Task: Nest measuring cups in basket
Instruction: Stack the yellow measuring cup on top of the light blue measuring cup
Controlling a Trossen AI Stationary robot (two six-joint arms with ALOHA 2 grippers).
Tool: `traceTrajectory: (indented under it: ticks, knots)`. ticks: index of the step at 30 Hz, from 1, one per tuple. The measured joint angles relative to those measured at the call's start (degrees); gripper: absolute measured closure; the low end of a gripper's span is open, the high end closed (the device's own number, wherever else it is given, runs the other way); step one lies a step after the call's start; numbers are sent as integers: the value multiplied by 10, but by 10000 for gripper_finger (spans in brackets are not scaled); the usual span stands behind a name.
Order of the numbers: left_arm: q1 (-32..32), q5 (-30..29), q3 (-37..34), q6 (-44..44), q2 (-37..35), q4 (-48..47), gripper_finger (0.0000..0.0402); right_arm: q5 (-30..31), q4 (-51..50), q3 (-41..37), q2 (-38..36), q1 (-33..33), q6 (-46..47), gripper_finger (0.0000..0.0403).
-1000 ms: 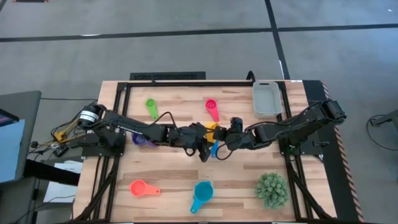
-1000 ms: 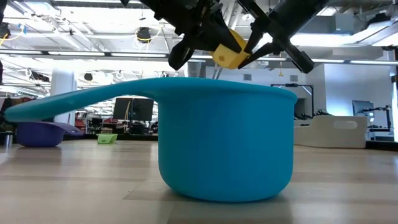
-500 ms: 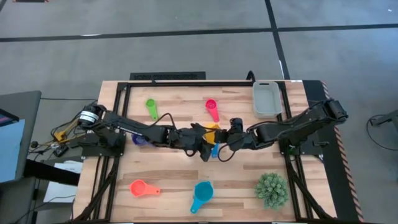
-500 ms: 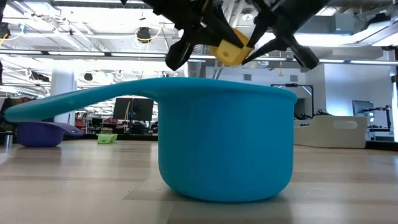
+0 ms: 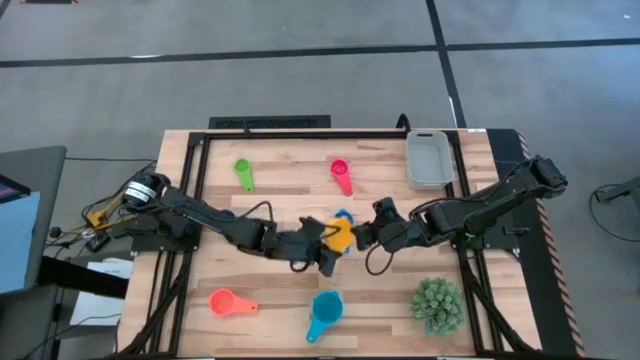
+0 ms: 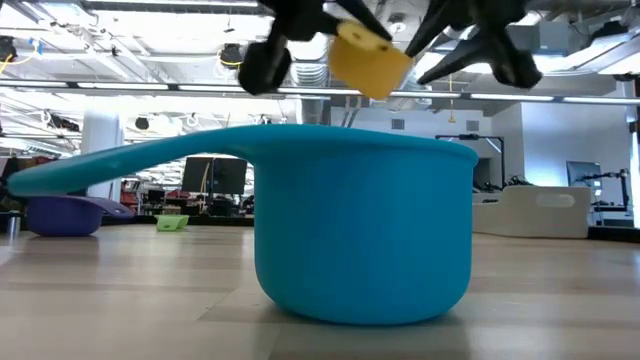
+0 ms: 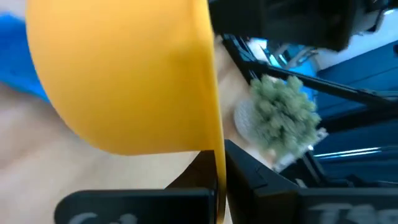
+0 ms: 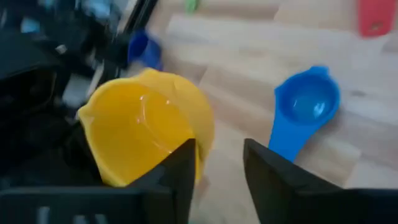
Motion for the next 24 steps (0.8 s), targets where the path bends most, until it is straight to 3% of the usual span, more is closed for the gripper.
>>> traceTrajectory:
  ticks: [5,9,15,24]
  knots:
    - [-52,-2,0,-107,0,1,401,-17,-1,0,-38,40,-23,184]
    - [-97,-18,0,-159,0,11,401,-16,1,0,-70,64,-16,161]
    - [-153,-15,0,-173,4,20,401,-10,1,0,-87,84,-16,162]
    - [-170,10,-7,-187,116,223,401,4,7,-1,-72,120,8,167]
